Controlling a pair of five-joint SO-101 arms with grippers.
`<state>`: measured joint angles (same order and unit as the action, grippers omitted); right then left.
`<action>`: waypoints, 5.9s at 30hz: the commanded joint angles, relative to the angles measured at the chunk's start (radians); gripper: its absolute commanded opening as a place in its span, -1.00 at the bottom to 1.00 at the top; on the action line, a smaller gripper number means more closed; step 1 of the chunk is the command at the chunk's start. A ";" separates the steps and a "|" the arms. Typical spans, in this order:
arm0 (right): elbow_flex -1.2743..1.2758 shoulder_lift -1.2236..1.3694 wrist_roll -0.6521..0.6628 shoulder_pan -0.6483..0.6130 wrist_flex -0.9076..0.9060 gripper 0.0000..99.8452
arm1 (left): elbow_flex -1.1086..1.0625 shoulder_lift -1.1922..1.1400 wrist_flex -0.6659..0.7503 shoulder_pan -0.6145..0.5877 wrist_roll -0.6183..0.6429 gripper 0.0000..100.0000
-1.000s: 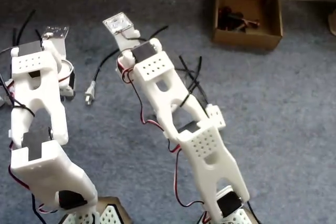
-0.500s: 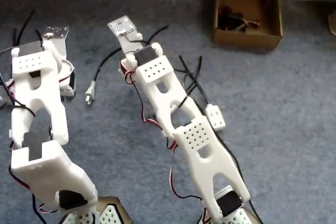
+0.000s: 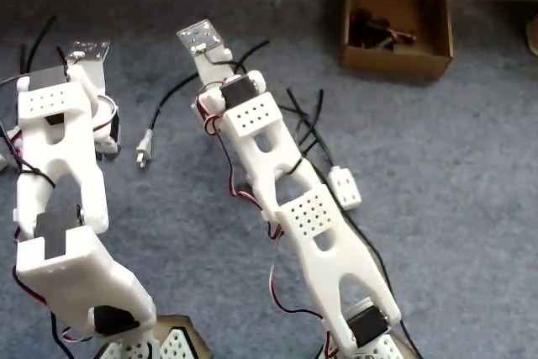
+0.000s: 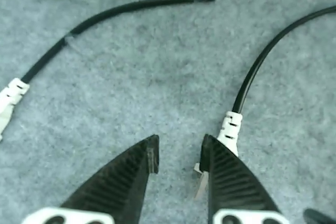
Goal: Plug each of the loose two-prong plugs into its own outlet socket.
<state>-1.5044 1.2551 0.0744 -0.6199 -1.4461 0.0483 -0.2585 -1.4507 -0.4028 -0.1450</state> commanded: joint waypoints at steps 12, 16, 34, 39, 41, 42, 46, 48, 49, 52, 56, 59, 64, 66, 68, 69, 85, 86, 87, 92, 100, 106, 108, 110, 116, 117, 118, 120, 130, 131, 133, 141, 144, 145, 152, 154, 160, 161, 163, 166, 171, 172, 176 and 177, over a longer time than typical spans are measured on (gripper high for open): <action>-0.058 -0.019 -0.012 0.048 -0.012 -0.75 | 0.002 0.056 0.011 -0.012 0.002 -0.87; -0.058 -0.019 -0.012 0.058 -0.016 -0.75 | 0.002 0.056 0.011 -0.012 0.002 -0.87; -0.211 -0.019 -0.008 0.058 -0.084 -0.75 | 0.002 0.056 0.011 -0.012 0.002 -0.87; -0.266 -0.018 -0.011 0.058 -0.094 -0.75 | 0.002 0.056 0.011 -0.012 0.002 -0.87; -0.255 -0.018 -0.012 0.058 -0.094 -0.75 | 0.002 0.056 0.011 -0.012 0.002 -0.87; -0.257 -0.018 -0.020 0.056 -0.094 -0.75 | 0.002 0.056 0.011 -0.012 0.002 -0.87; -0.257 -0.016 -0.089 0.053 -0.094 -0.75 | 0.002 0.056 0.009 -0.012 0.002 -0.87; -0.257 -0.016 -0.095 0.053 -0.097 -0.75 | 0.002 0.056 0.009 -0.012 0.002 -0.87; -0.257 -0.016 -0.095 0.053 -0.104 -0.75 | 0.002 0.056 0.009 -0.012 0.002 -0.87; -0.265 -0.027 -0.095 0.047 -0.151 -0.75 | 0.002 0.056 0.009 -0.012 0.002 -0.87; -0.263 -0.039 -0.091 0.025 -0.168 -0.75 | 0.002 0.056 0.009 -0.010 0.002 -0.87; -0.266 -0.044 -0.091 0.022 -0.191 -0.75 | -0.007 0.058 0.011 -0.010 0.002 -0.87; -0.266 -0.062 -0.091 0.019 -0.209 -0.75 | -0.048 0.064 0.054 -0.010 0.002 -0.87; -0.266 -0.065 -0.091 0.018 -0.213 -0.75 | -0.056 0.064 0.063 -0.010 0.002 -0.87; -0.266 -0.059 -0.089 0.021 -0.199 -0.75 | -0.056 0.064 0.061 -0.010 0.002 -0.87; -0.266 -0.054 -0.089 0.025 -0.182 -0.75 | -0.054 0.064 0.060 -0.010 0.002 -0.87; -0.266 -0.061 -0.089 0.027 -0.185 -0.75 | -0.054 0.064 0.060 -0.008 0.002 -0.87; -0.266 -0.064 -0.089 0.013 -0.193 -0.75 | -0.054 0.064 0.060 -0.008 0.002 -0.87; -0.266 -0.064 -0.089 -0.002 -0.199 -0.75 | -0.054 0.064 0.060 -0.008 0.002 -0.87; -0.266 -0.074 0.005 -0.050 -0.220 -0.75 | -0.054 0.064 0.060 -0.010 0.002 -0.87; -0.266 -0.263 0.025 -0.030 -0.315 -0.75 | -0.053 0.064 0.060 -0.008 0.002 -0.87; -0.266 -0.346 0.025 0.074 -0.317 -0.75 | -0.053 0.064 0.060 -0.007 0.002 -0.87; -0.266 -0.363 0.025 0.105 -0.317 -0.75 | -0.051 0.064 0.060 -0.007 0.002 -0.87; -0.266 -0.367 0.025 0.134 -0.315 -0.75 | -0.051 0.064 0.060 -0.007 0.002 -0.87; -0.257 -0.329 0.023 0.257 -0.245 -0.75 | -0.051 0.064 0.060 -0.007 0.002 -0.87; -0.254 -0.311 0.023 0.265 -0.228 -0.75 | -0.051 0.064 0.060 -0.005 0.002 -0.87; -0.254 -0.288 0.023 0.268 -0.211 -0.75 | -0.051 0.064 0.060 -0.005 0.002 -0.87; -0.255 -0.237 0.025 0.268 -0.173 -0.75 | -0.053 0.064 0.060 -0.005 0.002 -0.87; -0.254 -0.113 0.035 0.246 -0.093 -0.75 | -0.053 0.064 0.060 -0.005 0.002 -0.87; -0.254 -0.102 0.046 0.242 -0.093 -0.75 | -0.054 0.064 0.060 -0.005 0.002 -0.87; -0.254 -0.084 0.103 0.226 -0.094 -0.75 | -0.054 0.064 0.060 -0.005 0.002 -0.87; -0.254 -0.058 0.193 0.228 -0.101 -0.74 | -0.054 0.064 0.060 -0.005 0.002 -0.87; -0.254 -0.058 0.215 0.229 -0.099 -0.74 | -0.054 0.062 0.061 -0.005 0.002 -0.87; -0.255 -0.058 0.213 0.229 -0.097 -0.74 | -0.054 0.062 0.061 -0.005 0.002 -0.87; -0.265 -0.067 0.209 0.229 -0.128 -0.74 | -0.054 0.061 0.061 -0.005 0.002 -0.87; -0.265 -0.068 0.209 0.228 -0.137 -0.74 | -0.054 0.061 0.061 -0.005 0.002 -0.87; -0.265 -0.142 0.209 0.219 -0.223 -0.74 | -0.054 0.059 0.061 -0.005 0.002 -0.87; -0.265 -0.160 0.209 0.214 -0.243 -0.74 | -0.054 0.059 0.061 -0.005 0.002 -0.87; -0.265 -0.196 0.206 0.200 -0.288 -0.74 | -0.053 0.059 0.061 -0.005 0.002 -0.87; -0.265 -0.225 0.141 0.182 -0.315 -0.74 | -0.053 0.058 0.061 -0.005 0.002 -0.87; -0.259 -0.228 0.118 0.142 -0.318 -0.74 | -0.054 0.058 0.061 -0.005 0.002 -0.87; -0.259 -0.228 0.118 0.133 -0.318 -0.74 | -0.054 0.058 0.061 -0.005 0.002 -0.87; -0.257 -0.228 0.117 0.094 -0.318 -0.74 | -0.056 0.056 0.077 -0.005 0.002 -0.87; -0.257 -0.228 0.117 0.085 -0.318 -0.74 | -0.056 0.056 0.077 -0.005 0.002 -0.87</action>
<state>-1.6456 1.1093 0.2033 -0.4971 -1.7469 -0.0146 -0.2585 -1.3878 -0.4028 -0.1435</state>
